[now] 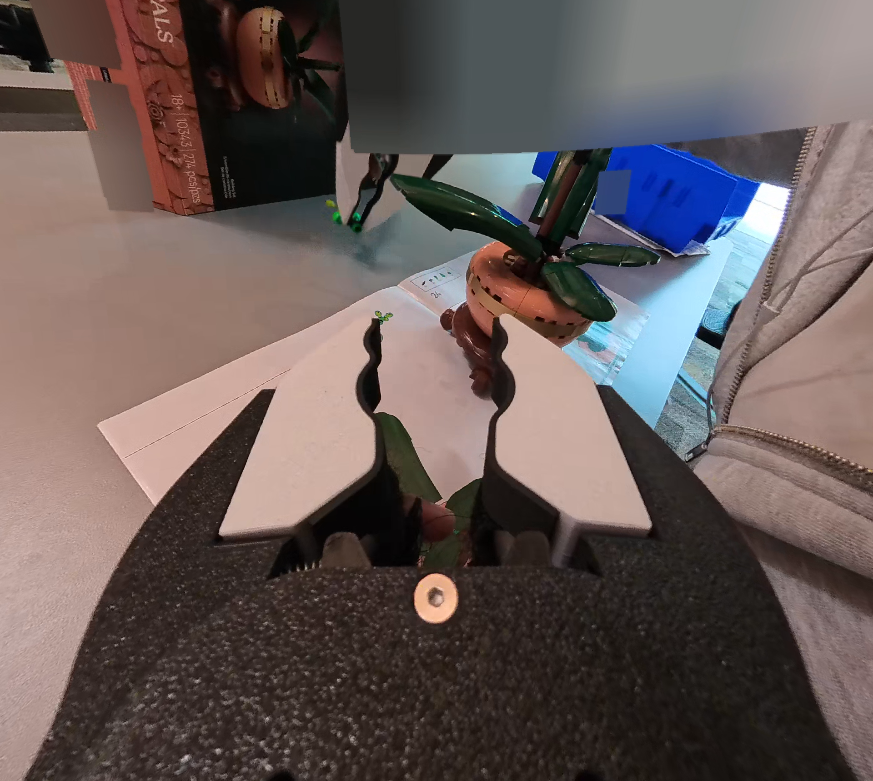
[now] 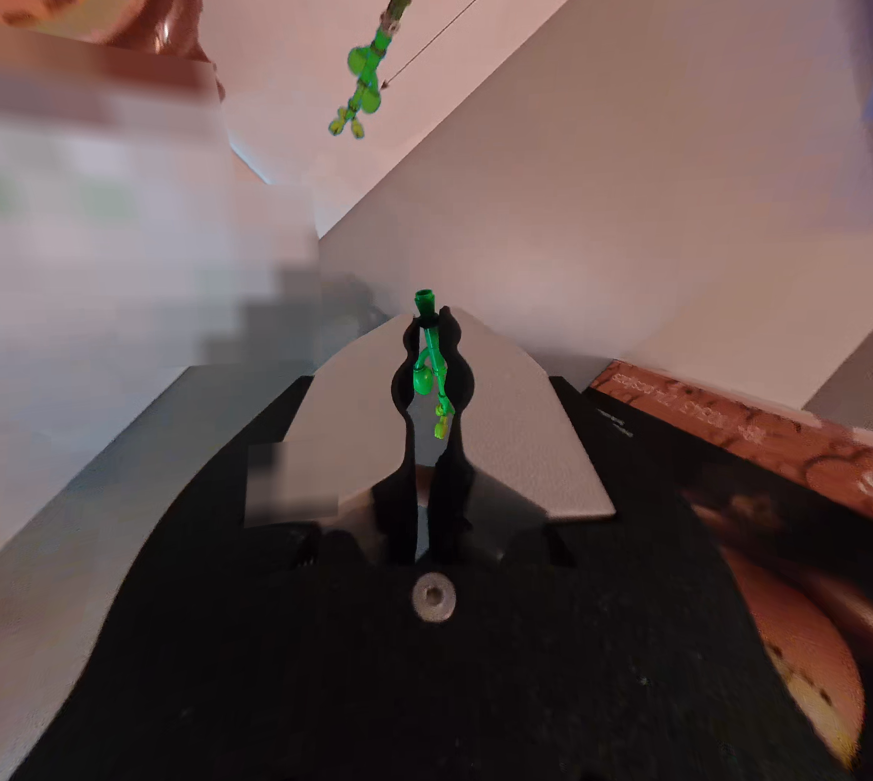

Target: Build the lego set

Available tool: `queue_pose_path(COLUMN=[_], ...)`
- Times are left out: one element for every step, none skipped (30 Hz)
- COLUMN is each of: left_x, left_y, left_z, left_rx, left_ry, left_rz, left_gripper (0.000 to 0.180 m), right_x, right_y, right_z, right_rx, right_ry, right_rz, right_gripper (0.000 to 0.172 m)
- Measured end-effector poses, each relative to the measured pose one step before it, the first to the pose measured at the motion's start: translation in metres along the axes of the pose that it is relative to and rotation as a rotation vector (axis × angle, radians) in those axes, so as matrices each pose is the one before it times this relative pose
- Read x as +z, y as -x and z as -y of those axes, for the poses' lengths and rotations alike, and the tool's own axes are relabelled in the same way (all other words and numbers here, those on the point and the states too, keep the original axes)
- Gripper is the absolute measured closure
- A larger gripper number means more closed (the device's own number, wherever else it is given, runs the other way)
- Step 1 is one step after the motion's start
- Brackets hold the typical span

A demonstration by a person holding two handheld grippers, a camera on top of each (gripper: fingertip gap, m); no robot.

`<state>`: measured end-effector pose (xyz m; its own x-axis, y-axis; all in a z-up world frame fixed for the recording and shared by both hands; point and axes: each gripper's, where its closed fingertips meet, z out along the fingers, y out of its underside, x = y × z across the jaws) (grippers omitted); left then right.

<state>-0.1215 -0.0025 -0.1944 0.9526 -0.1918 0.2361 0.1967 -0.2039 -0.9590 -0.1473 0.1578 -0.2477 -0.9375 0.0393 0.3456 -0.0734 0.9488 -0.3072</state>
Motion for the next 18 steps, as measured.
queue_pose_path(left_x=[0.00028,0.0001,0.0001,0.00014,0.00014,0.00014,0.0003,0.0003,0.00033,0.00025,0.00019,0.00008,-0.00042,-0.00033,-0.00028,-0.00026,-0.00113,-0.00037], left_y=[0.00059,0.00006,-0.00013,-0.0002,-0.00037,-0.00032,-0.0003,-0.00091,-0.00077,-0.00045,-0.00052,-0.00016,-0.00152,-0.00089,-0.00083,-0.00182,-0.00364,-0.00269], left_z=[-0.00021,-0.0002,-0.00016,-0.00015,-0.00014,-0.00019,-0.00019,-0.00007,0.00006,0.00001,0.00014,0.00036,0.00022,0.00131,0.00193,0.00237,0.00319,0.00324], left_rx=[-0.0011,0.0007,0.0026,0.0038,0.0048,0.0054,0.0059,0.0069,0.007,0.0065,0.0071,0.0086,0.01,0.0118,0.0136,0.016,0.017,0.0176], left_ry=[0.0017,0.0017,0.0014,0.0011,0.0016,0.0018,0.0022,0.002,0.0012,0.0014,0.0009,-0.0008,-0.0028,-0.0058,-0.0079,-0.0111,-0.0142,-0.0148], left_rz=[0.0004,0.0005,0.0013,0.0008,0.0006,0.0014,0.001,-0.0002,0.0002,-0.0002,-0.0001,0.0007,0.0014,0.0021,0.0004,-0.005,-0.0085,-0.0077], left_gripper=[0.136,0.136,0.136,0.136,0.136,0.136,0.136,0.136,0.136,0.136,0.137,0.137,0.137,0.137,0.137,0.137,0.136,0.135], right_x=[-0.00537,-0.00606,-0.00684,-0.00807,-0.00849,-0.00909,-0.00944,-0.00984,-0.00973,-0.01046,-0.01127,-0.01084,-0.01184,-0.01224,-0.01207,-0.01272,-0.01336,-0.01336], right_y=[-0.00098,-0.00072,-0.00079,-0.00151,-0.0009,-0.0017,-0.00062,-0.0006,-0.00064,0.0001,0.00043,-0.00011,0.00088,0.00107,0.00057,0.00078,0.00102,0.00083], right_z=[0.00303,0.00296,0.00309,0.00404,0.00346,0.0032,0.00247,0.00183,0.0015,0.001,0.00135,0.00125,0.00166,0.00172,0.00251,0.004,0.00465,0.00565], right_rx=[0.0263,0.0265,0.0251,0.0265,0.0286,0.0293,0.0253,0.0194,0.0145,0.009,0.0073,0.005,0.0012,-0.001,-0.0031,-0.0015,0.0003,-0.0011], right_ry=[-0.025,-0.0236,-0.0256,-0.0306,-0.0285,-0.0238,-0.0176,-0.01,-0.0023,0.0034,0.0045,0.0074,0.009,0.0109,0.0079,0.0027,-0.0009,-0.0034], right_rz=[-0.0134,-0.0107,-0.0137,-0.0158,-0.0168,-0.021,-0.0211,-0.0244,-0.0285,-0.0284,-0.03,-0.0345,-0.0329,-0.0351,-0.0384,-0.04,-0.0414,-0.0469], right_gripper=[0.165,0.165,0.165,0.165,0.165,0.165,0.164,0.165,0.164,0.164,0.164,0.164,0.164,0.164,0.165,0.165,0.165,0.165])
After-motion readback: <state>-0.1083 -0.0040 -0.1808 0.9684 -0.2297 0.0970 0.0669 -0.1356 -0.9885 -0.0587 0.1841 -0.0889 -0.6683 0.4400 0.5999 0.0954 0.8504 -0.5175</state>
